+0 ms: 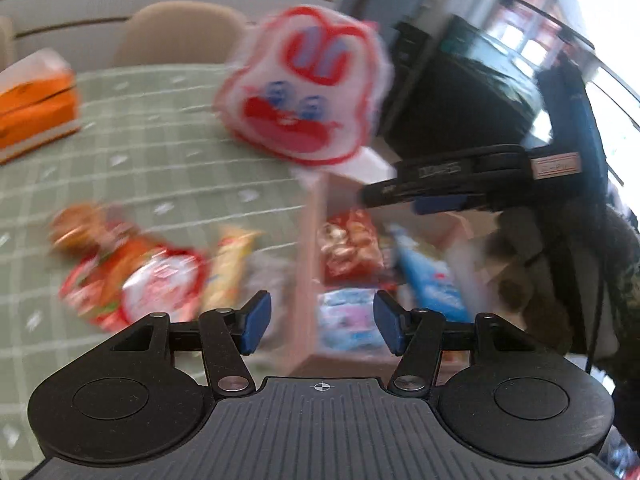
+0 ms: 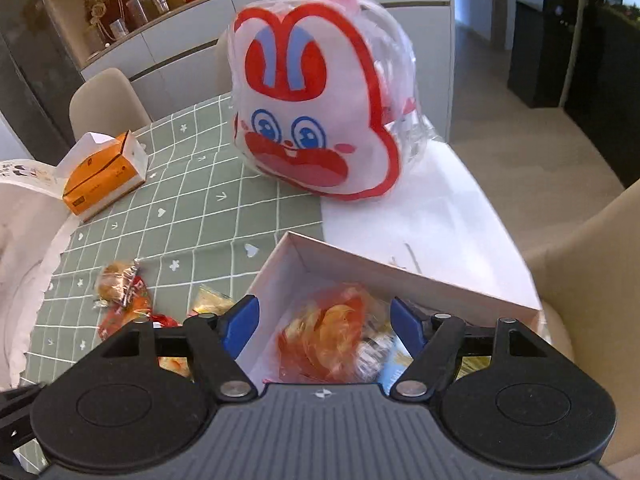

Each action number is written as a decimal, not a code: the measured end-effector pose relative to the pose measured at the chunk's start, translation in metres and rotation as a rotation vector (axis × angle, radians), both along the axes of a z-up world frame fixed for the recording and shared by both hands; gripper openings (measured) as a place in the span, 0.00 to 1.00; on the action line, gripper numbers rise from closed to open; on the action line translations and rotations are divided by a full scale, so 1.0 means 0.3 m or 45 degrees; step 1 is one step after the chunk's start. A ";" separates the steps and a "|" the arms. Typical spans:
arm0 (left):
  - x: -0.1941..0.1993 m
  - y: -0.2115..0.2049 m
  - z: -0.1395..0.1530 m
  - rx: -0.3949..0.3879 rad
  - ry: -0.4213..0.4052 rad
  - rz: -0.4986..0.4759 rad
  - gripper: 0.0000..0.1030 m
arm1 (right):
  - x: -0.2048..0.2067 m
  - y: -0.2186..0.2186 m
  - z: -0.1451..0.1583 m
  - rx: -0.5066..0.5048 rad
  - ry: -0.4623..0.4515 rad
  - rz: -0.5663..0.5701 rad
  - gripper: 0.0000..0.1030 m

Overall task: Organize snacks
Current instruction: 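Open both grippers to drop the packets into the pink box, then grasp the red chicken-leg packet with the right gripper while the left grasps the clear-wrapped bun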

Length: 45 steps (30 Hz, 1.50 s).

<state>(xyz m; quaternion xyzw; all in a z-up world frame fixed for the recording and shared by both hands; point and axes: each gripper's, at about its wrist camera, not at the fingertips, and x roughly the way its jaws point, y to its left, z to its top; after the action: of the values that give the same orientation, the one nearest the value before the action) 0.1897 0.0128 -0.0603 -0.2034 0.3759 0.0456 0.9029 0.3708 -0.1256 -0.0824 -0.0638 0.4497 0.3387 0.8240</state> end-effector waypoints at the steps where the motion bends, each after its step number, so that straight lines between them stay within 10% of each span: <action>1: -0.021 0.026 -0.010 -0.010 0.011 0.026 0.60 | -0.002 0.005 0.002 0.004 -0.002 0.005 0.71; 10: -0.046 0.370 -0.075 0.015 0.012 0.234 0.60 | -0.138 0.163 0.056 0.001 -0.075 0.095 0.74; 20: 0.177 0.628 -0.170 0.177 0.037 0.151 0.60 | -0.354 0.377 0.005 -0.115 -0.132 0.233 0.73; 25: 0.152 0.625 -0.216 0.160 0.124 -0.018 0.49 | -0.314 0.479 -0.043 -0.158 -0.042 0.211 0.38; 31: -0.068 0.564 -0.205 0.180 0.185 -0.129 0.42 | -0.292 0.626 -0.128 -0.203 -0.050 0.217 0.38; 42: -0.396 0.562 -0.205 -0.097 0.218 0.029 0.41 | -0.420 0.617 -0.192 -0.162 0.113 0.260 0.39; 45: -0.425 0.554 -0.203 -0.094 0.232 0.060 0.40 | -0.501 0.589 -0.178 -0.097 0.109 0.388 0.68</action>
<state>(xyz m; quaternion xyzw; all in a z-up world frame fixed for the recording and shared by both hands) 0.0624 0.1790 -0.1211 -0.2403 0.4529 0.0714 0.8556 0.2205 0.0512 -0.1356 -0.1478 0.4818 0.4449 0.7403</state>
